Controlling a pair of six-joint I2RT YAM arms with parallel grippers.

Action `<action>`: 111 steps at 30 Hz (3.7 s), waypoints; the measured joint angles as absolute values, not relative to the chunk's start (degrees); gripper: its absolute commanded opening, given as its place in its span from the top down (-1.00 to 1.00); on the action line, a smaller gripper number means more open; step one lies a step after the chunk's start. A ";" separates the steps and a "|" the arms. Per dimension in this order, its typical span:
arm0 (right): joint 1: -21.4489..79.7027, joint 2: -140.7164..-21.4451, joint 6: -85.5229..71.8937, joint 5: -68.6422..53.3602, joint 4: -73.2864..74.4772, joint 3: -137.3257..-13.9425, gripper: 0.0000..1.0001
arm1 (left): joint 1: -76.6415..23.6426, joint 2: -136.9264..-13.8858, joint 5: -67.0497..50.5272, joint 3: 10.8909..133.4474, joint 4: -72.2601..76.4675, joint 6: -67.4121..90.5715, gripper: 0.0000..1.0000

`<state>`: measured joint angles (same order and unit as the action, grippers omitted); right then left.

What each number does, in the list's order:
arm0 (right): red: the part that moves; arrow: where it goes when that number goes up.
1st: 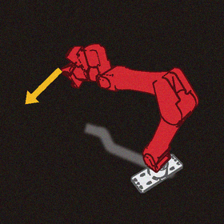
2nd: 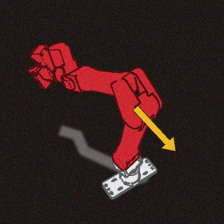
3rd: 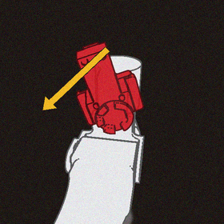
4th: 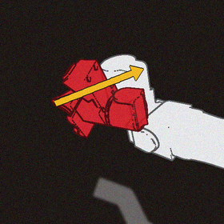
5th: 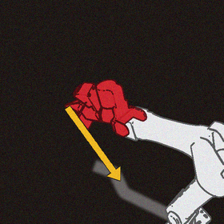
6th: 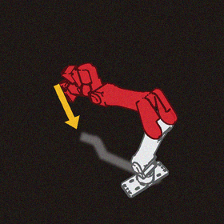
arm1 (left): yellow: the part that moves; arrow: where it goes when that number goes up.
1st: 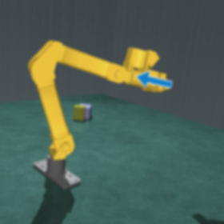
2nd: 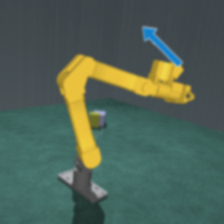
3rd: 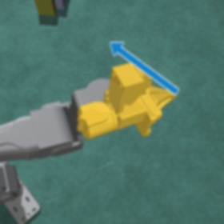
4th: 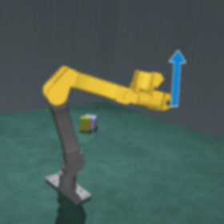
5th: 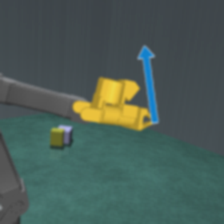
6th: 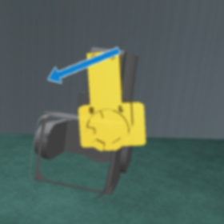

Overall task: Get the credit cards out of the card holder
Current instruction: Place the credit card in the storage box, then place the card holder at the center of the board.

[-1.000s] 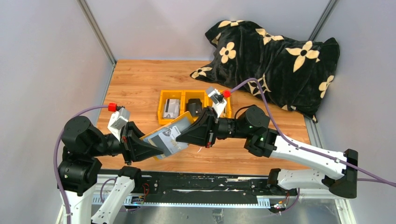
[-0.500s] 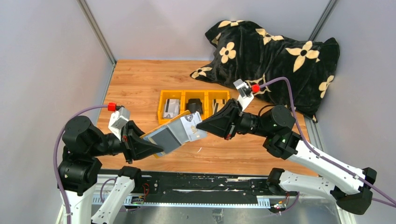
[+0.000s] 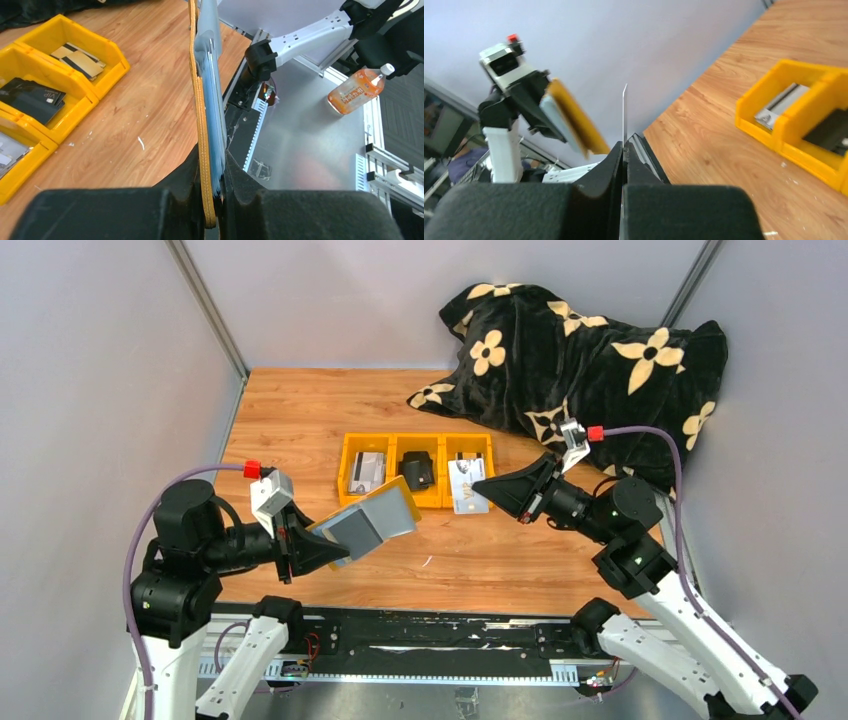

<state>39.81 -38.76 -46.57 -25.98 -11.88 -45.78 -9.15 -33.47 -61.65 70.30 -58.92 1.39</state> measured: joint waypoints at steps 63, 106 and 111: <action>50.11 -113.32 -51.81 0.43 -14.13 -87.29 -0.57 | -9.15 -30.09 -68.12 72.84 -60.12 2.37 1.00; 59.09 -58.35 -33.50 -38.41 -12.43 -60.58 -0.72 | -9.15 -31.09 -62.87 67.77 -60.34 -1.13 1.00; 62.87 -60.23 -30.22 -36.53 -8.60 -62.63 -0.55 | -9.15 -31.05 -62.33 67.77 -60.36 -1.15 1.00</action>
<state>62.87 -60.23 -30.22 -36.53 -8.60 -62.63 -9.15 -31.05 -62.33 67.77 -60.36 -1.15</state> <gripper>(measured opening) 0.857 0.160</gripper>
